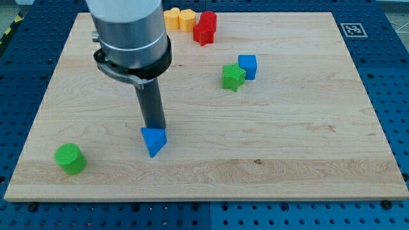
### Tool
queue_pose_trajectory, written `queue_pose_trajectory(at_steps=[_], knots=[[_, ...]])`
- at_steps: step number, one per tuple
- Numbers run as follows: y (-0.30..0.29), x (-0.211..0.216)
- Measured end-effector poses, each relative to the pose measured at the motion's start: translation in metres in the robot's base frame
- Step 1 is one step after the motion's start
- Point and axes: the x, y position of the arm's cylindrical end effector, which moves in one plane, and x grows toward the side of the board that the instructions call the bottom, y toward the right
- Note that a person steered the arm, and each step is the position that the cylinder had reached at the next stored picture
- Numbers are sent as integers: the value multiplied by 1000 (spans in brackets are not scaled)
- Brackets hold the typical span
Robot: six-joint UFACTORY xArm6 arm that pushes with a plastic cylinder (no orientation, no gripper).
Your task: Push the blue triangle a bit left
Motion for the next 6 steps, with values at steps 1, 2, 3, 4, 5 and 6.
queue_pose_trajectory(at_steps=[1,2,3,4,5,6], knots=[[22,10],[50,10],[23,20],[-25,23],[-47,24],[-18,24]])
